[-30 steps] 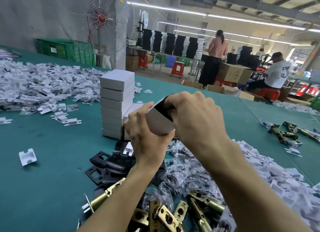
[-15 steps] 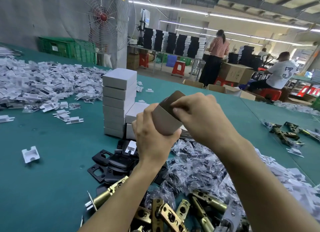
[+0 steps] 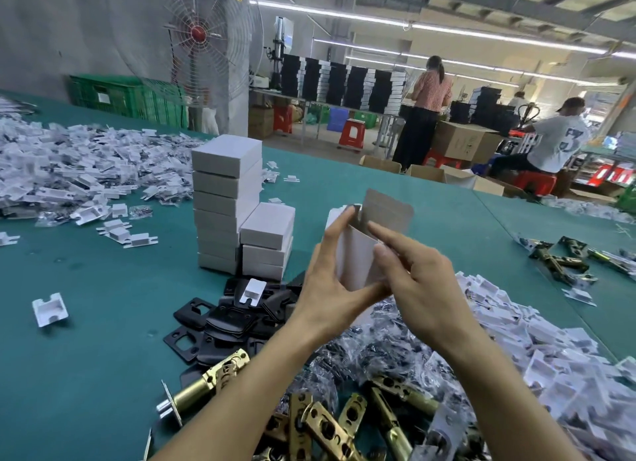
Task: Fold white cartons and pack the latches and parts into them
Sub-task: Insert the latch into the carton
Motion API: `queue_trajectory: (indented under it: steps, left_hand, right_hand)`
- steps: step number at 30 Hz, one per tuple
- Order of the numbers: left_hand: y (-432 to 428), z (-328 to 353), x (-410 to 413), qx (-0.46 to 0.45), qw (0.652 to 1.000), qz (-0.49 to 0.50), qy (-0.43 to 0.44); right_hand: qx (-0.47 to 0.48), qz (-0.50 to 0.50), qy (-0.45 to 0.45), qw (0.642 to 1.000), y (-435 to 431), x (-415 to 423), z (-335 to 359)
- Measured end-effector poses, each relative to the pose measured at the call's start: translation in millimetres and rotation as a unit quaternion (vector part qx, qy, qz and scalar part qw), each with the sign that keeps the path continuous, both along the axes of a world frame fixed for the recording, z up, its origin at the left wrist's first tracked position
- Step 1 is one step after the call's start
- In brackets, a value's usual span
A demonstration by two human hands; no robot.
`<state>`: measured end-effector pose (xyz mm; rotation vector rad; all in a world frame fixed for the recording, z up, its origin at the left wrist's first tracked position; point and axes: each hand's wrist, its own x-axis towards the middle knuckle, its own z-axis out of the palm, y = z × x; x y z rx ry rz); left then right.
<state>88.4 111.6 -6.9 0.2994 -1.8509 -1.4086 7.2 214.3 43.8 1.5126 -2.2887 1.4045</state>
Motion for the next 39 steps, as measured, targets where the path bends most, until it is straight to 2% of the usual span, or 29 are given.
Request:
queue_trajectory:
  steps: [3,8,12,16,21,28,34,39]
  left_hand:
    - [0,-6,-2,-0.015,1.0,-0.024,-0.012]
    - [-6,-15,-6,-0.028,0.998,-0.057,-0.011]
    - [-7,-19,-6,-0.057,0.994,-0.07,-0.055]
    - [-6,-20,-5,-0.002,0.994,-0.1,-0.035]
    - [-8,-18,-4,0.021,0.997,-0.077,-0.024]
    - [-9,-18,-4,0.058,0.995,-0.083,-0.009]
    - [-5,-15,-3,-0.009,0.998,-0.013,0.061]
    - [-4,-16,-3,-0.04,0.995,0.025,0.085]
  right_hand:
    - [0.038,-0.007,0.035,0.999,6,-8,-2]
    - [0.062,0.016,0.044,0.997,16,-24,-12]
    - [0.077,0.042,-0.013,0.996,26,-33,-27]
    - [0.009,0.042,-0.07,0.997,35,-36,-36]
    - [-0.055,0.017,-0.093,0.994,39,-31,-44]
    - [-0.03,0.056,-0.083,0.994,44,-43,-43]
    - [-0.08,0.1,-0.083,0.988,39,-37,-42]
    - [-0.08,0.088,-0.05,0.992,35,-34,-44]
